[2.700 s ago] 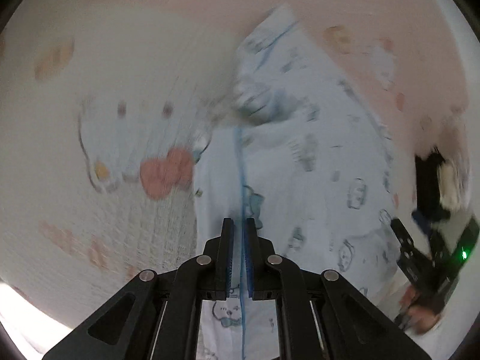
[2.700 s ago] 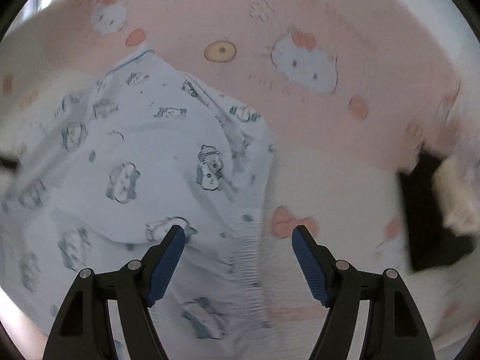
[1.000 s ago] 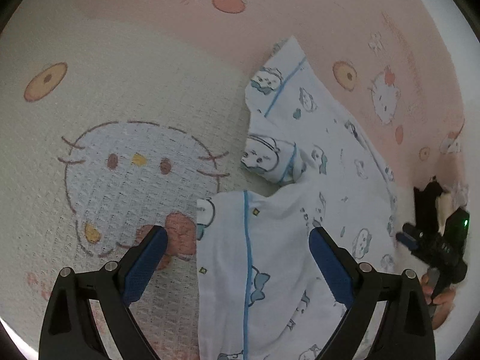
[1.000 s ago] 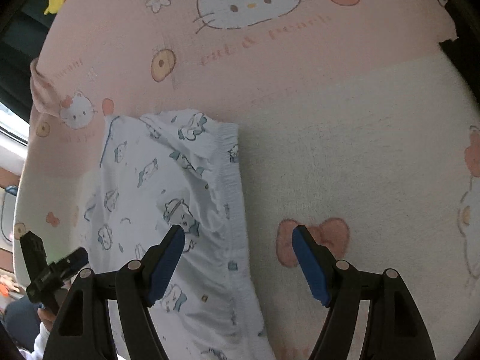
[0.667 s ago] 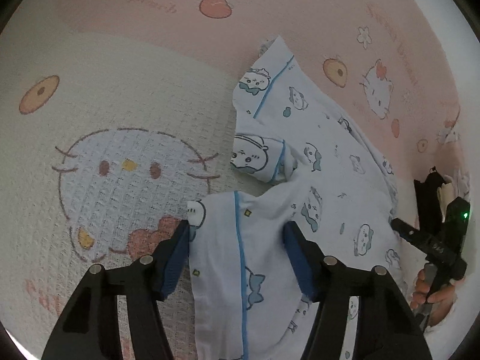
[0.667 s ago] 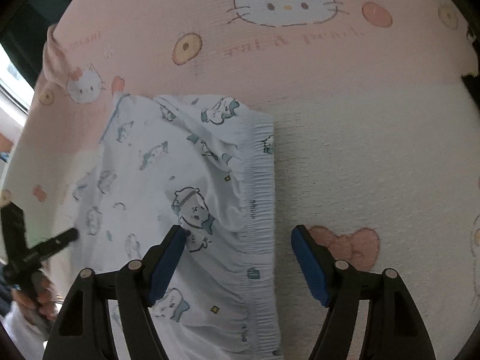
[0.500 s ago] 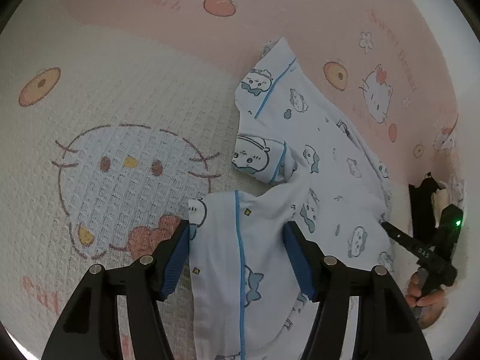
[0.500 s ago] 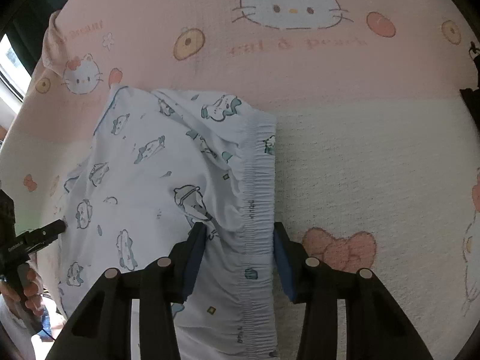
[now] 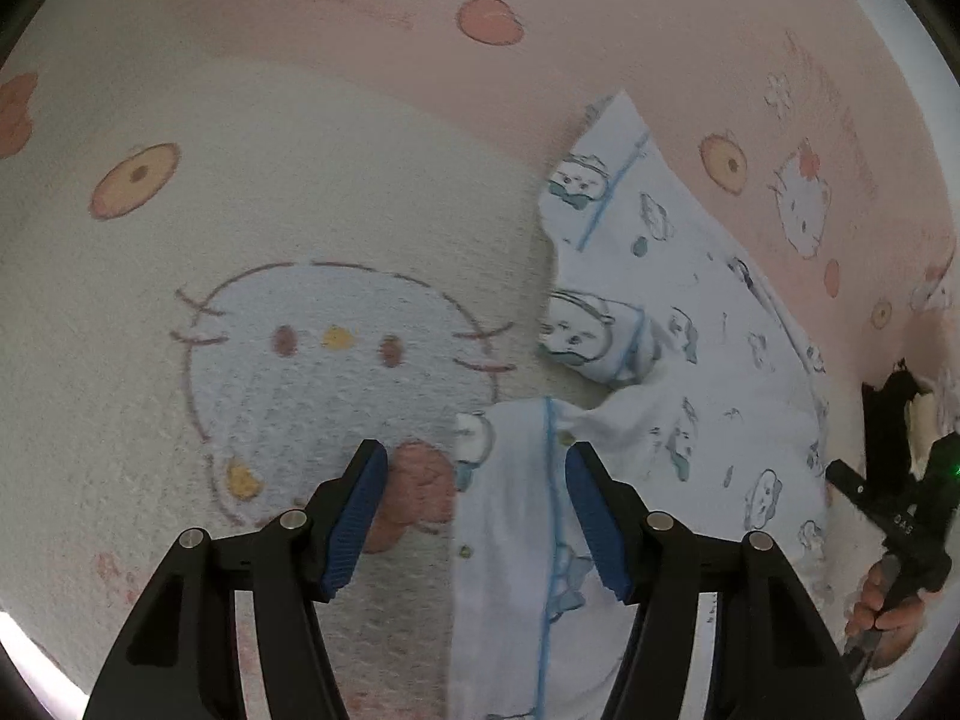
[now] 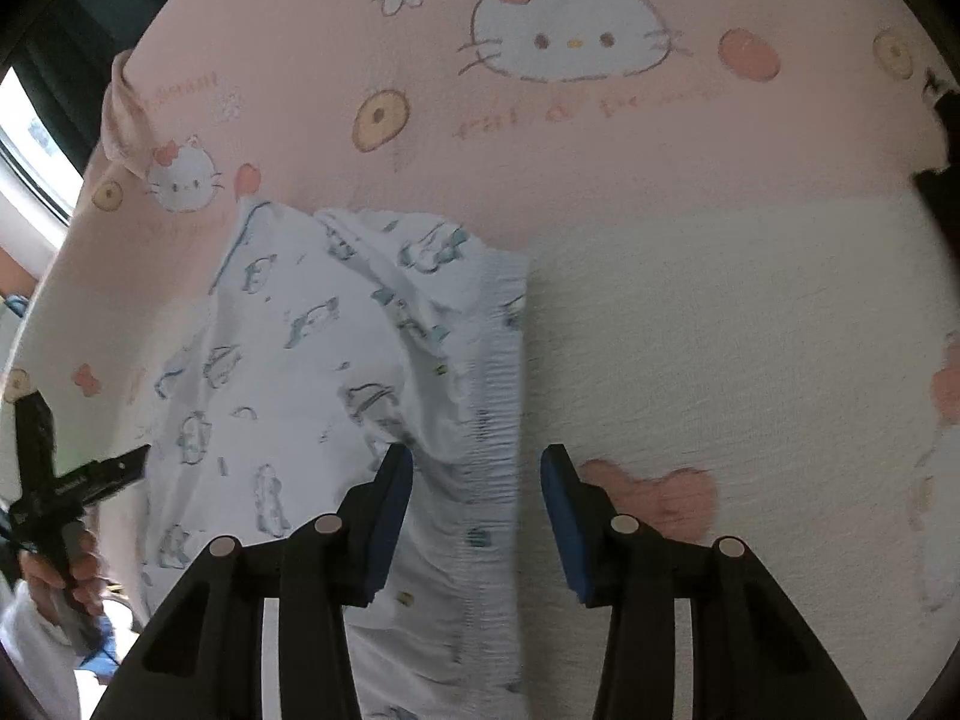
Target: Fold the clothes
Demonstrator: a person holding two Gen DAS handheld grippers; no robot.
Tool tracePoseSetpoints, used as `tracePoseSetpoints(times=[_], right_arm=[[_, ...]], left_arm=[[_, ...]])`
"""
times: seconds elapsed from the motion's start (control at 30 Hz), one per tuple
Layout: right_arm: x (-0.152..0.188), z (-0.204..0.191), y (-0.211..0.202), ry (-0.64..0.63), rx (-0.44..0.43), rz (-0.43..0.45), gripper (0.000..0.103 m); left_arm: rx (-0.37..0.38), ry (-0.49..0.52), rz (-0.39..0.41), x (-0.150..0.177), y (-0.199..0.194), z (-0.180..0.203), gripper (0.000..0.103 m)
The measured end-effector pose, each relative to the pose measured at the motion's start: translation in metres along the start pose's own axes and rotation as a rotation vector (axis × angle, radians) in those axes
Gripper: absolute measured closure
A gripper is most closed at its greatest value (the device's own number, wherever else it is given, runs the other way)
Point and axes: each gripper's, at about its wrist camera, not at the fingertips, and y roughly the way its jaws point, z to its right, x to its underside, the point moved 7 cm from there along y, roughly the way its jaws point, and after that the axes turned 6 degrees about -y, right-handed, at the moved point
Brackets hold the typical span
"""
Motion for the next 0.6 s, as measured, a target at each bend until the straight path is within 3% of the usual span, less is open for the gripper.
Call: tracePoseSetpoints(times=[0.13,0.23,0.5,0.53,0.6], right_arm=[[0.002,-0.006,0.007,-0.064,0.045,-0.014,0.059],[0.003,-0.010,0.012,-0.112,0.079,-0.024,0.059],[0.003,-0.013,0.015,-0.142,0.112,-0.013,0.059],[0.002,-0.015,0.017,-0.159,0.128,-0.012,0.062],[-0.001,-0.025,0.022,-0.229,0.181,-0.012,0.078]], left_arm=[[-0.029,0.070,-0.011,0.000,0.010,0.018,0.051],[-0.084,0.110,0.000,0.000,0.013,0.022,0.065],[-0.076,0.035,0.028,-0.003,0.007,0.010,0.090],[-0.083,0.039,0.039,-0.001,0.005,0.010,0.090],[-0.106,0.058,0.057,0.000,0.002,0.013,0.093]])
